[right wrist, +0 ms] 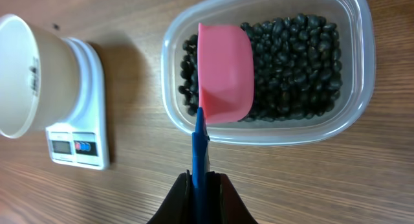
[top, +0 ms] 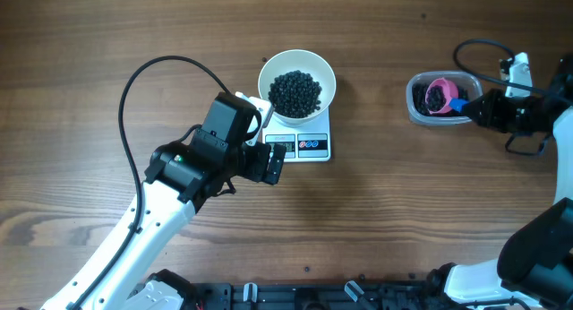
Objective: Scoop item into bowl and weigh 150g on scale
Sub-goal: 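Dip the pink scoop into the black beans with the right gripper, then lift the filled scoop out of the tub with the right gripper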
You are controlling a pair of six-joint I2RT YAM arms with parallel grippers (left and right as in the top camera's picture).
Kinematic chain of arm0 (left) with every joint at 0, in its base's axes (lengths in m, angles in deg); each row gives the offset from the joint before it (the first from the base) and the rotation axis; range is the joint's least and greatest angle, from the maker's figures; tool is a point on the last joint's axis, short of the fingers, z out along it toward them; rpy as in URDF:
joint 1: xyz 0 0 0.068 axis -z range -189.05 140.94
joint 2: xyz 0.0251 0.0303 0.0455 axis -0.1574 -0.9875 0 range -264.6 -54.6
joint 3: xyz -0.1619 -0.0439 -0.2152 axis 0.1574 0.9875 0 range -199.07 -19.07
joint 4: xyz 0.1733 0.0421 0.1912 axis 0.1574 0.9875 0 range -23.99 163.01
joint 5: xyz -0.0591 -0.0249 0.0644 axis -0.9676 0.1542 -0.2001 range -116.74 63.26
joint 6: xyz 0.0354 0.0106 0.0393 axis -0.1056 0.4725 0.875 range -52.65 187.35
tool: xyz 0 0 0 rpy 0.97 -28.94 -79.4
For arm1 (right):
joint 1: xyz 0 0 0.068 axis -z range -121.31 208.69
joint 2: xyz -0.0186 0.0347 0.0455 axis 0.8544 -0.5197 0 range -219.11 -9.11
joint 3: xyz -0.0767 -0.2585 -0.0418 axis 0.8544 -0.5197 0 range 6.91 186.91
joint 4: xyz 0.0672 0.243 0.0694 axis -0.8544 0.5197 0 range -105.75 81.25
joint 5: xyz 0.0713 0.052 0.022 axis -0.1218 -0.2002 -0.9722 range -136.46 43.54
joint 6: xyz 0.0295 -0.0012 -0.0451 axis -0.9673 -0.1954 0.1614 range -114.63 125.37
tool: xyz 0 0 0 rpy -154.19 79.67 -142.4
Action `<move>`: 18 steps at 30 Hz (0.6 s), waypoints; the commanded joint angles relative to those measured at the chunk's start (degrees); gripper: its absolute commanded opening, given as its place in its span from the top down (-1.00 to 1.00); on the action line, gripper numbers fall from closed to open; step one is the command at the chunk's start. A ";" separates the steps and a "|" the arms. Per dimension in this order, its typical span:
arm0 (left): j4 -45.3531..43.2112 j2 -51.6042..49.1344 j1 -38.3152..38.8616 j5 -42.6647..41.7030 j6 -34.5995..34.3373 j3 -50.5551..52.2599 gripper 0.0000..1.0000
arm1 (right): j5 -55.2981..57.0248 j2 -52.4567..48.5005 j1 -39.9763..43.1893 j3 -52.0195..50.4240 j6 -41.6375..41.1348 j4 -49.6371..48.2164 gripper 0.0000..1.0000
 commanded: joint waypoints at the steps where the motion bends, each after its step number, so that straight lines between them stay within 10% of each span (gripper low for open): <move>1: 0.02 0.42 -0.17 -0.48 1.29 -1.11 -1.00 | -5.25 -0.81 1.97 0.15 -4.94 -0.35 0.91; 18: 0.02 0.42 -0.17 -0.48 1.31 -1.11 -1.00 | -23.63 -0.81 11.47 0.15 -12.26 0.07 0.92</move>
